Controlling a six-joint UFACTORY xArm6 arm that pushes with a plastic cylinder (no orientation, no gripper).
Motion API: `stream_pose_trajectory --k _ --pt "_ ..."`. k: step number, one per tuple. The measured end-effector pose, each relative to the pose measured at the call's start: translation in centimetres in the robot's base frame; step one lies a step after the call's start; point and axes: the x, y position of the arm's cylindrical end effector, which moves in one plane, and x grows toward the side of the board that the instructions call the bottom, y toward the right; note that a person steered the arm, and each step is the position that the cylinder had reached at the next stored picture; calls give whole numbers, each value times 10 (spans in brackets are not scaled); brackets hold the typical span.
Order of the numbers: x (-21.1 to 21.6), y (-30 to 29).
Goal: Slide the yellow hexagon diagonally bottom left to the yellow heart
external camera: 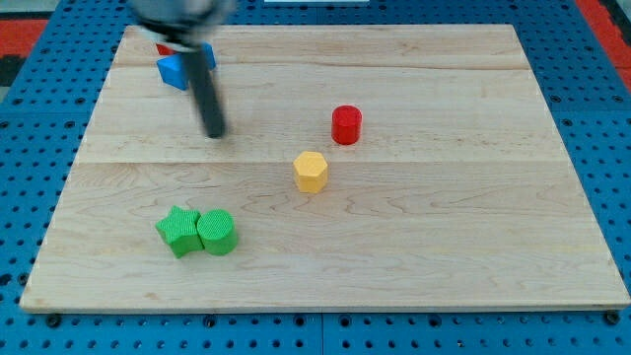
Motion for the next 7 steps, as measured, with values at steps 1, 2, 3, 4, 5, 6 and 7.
stream_pose_trajectory --k 1,2,3,4,5,6,7 --pt "10 122" --pt "43 124" --pt "65 64" --pt "57 -6" --pt "52 -59" --pt "100 7" --pt "115 -61"
